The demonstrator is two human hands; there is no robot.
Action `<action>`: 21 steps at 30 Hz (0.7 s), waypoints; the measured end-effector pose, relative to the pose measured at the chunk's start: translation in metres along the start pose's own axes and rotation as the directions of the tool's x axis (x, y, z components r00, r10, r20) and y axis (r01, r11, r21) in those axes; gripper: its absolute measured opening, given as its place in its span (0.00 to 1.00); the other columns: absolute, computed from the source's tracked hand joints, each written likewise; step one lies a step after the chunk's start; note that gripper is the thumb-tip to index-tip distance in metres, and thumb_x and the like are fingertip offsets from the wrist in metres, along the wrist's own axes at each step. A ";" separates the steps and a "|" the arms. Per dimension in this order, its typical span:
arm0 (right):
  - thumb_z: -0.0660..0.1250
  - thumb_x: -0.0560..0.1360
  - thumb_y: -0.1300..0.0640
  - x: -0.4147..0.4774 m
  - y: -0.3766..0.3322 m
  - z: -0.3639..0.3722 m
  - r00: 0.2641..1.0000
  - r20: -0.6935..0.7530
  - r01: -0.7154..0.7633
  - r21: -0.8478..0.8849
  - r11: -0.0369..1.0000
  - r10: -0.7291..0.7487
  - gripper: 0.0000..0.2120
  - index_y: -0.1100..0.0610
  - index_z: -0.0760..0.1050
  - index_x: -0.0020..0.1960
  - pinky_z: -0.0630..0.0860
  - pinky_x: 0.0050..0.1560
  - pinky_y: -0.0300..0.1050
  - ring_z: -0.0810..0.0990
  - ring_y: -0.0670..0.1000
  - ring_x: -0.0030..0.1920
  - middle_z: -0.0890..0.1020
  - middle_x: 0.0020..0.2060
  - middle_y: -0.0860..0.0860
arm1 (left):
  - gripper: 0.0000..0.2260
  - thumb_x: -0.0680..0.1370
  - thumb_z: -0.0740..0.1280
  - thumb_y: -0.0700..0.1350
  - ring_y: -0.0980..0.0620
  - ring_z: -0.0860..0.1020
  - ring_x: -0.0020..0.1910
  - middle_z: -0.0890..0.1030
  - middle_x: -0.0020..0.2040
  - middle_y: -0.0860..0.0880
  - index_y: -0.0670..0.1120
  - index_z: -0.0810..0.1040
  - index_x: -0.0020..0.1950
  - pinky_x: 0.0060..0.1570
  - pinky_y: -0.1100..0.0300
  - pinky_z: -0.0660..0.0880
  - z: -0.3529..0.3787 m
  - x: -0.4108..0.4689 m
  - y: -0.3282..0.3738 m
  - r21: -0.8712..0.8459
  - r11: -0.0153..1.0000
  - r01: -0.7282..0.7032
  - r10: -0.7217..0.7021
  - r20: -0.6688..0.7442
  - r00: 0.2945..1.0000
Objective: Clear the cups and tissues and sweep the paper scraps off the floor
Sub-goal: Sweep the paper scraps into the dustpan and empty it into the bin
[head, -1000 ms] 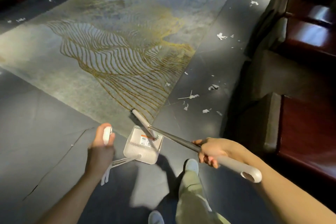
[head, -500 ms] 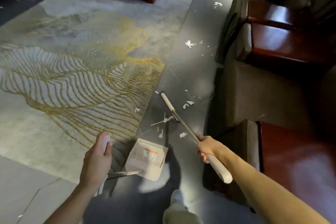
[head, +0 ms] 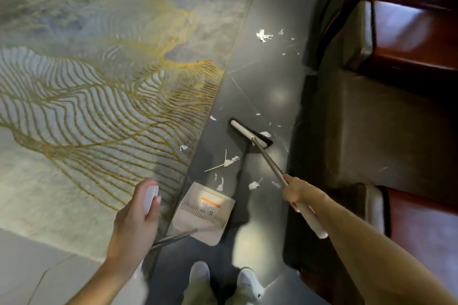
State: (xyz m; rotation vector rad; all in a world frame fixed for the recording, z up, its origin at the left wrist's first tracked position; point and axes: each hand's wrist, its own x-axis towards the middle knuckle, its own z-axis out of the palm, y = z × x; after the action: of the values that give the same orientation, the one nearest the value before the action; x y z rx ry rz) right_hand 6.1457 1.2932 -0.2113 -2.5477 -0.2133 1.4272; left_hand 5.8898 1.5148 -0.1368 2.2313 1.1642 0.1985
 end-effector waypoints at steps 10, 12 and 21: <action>0.64 0.74 0.69 -0.053 -0.033 0.024 0.962 0.273 0.044 -0.116 0.992 -0.011 0.38 0.50 0.52 0.77 0.73 0.39 0.41 0.71 0.47 0.36 0.73 0.62 0.58 | 0.11 0.78 0.63 0.40 0.36 0.78 0.47 0.81 0.49 0.40 0.45 0.73 0.60 0.40 0.57 0.65 0.005 0.018 0.019 -0.033 0.993 -0.110 0.111 0.025 0.994; 0.64 0.73 0.67 -0.075 -0.031 0.034 0.950 0.313 0.055 -0.151 0.987 -0.005 0.33 0.53 0.58 0.75 0.72 0.36 0.41 0.71 0.46 0.35 0.76 0.55 0.55 | 0.11 0.78 0.63 0.39 0.36 0.78 0.47 0.81 0.50 0.39 0.44 0.73 0.61 0.41 0.57 0.64 0.006 0.022 0.023 -0.031 0.991 -0.128 0.128 0.013 0.992; 0.57 0.74 0.71 -0.176 -0.007 0.043 0.858 0.512 -0.187 0.256 0.948 0.031 0.30 0.45 0.62 0.69 0.66 0.21 0.33 0.66 0.43 0.20 0.70 0.27 0.50 | 0.11 0.78 0.63 0.39 0.35 0.78 0.45 0.80 0.49 0.38 0.43 0.73 0.61 0.39 0.55 0.66 -0.001 0.010 0.017 -0.073 0.980 -0.184 0.187 0.033 0.982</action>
State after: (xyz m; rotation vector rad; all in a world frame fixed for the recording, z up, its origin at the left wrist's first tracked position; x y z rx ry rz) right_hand 6.0172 1.2644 -0.0865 -1.9329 0.0715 1.9826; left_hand 5.9078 1.5158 -0.1275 2.2709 0.9138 0.2648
